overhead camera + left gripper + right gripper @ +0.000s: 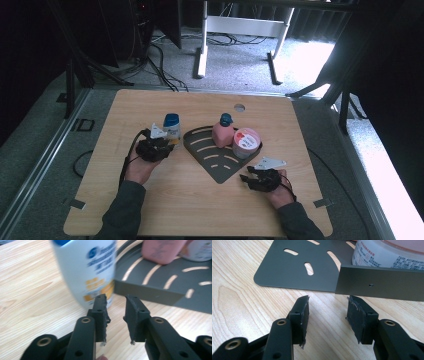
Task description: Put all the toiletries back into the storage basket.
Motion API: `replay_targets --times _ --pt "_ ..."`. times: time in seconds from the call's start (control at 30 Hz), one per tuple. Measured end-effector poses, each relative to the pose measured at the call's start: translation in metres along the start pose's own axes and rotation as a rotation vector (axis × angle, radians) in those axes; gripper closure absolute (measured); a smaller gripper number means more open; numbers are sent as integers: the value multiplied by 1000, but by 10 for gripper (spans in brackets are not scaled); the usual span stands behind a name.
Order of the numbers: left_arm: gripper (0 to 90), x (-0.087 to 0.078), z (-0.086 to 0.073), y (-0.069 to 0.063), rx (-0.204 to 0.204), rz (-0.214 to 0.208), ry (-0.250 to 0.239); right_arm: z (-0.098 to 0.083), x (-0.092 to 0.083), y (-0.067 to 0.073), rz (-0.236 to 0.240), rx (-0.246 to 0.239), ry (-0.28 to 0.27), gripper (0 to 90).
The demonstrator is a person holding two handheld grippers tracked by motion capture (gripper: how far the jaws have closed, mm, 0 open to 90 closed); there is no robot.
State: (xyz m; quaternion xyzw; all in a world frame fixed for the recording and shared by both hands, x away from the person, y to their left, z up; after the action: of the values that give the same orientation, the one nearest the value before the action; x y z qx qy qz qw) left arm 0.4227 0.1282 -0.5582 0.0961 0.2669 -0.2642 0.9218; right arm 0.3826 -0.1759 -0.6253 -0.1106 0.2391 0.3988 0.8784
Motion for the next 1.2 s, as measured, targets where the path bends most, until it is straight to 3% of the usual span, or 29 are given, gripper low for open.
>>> replay_targets --times 0.13,0.27,0.43,0.63,0.93,1.03,1.2 --pt "808 -1 -4 8 0 21 10 0 0 0 0 1 0 518" --pt "876 -2 -7 24 -24 54 17 0 0 0 0 1 0 517" --pt "882 0 -1 46 -55 101 11 0 0 0 0 2 0 518" --pt "869 9 11 64 -63 138 17 0 0 0 0 1 0 518" --pt "850 28 15 74 -69 151 40 0 0 0 -1 2 0 518" --pt "855 31 17 74 -64 141 39 0 0 0 -1 2 0 518" --pt "858 32 21 74 -96 119 21 0 0 0 -1 1 0 518"
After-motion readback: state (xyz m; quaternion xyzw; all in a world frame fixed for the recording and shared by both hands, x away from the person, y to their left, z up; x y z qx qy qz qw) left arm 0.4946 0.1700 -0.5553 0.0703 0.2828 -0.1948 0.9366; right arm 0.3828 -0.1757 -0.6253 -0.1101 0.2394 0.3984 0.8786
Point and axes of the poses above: each handheld gripper's, and its own axes: x roughly forward along the jaws, z roughly out of its top, y roughly to its left, the point moved 10 cm from there along x, roughly forward along the jaws, and after that the axes turned 11 degrees about -y, right-handed, at the moved point
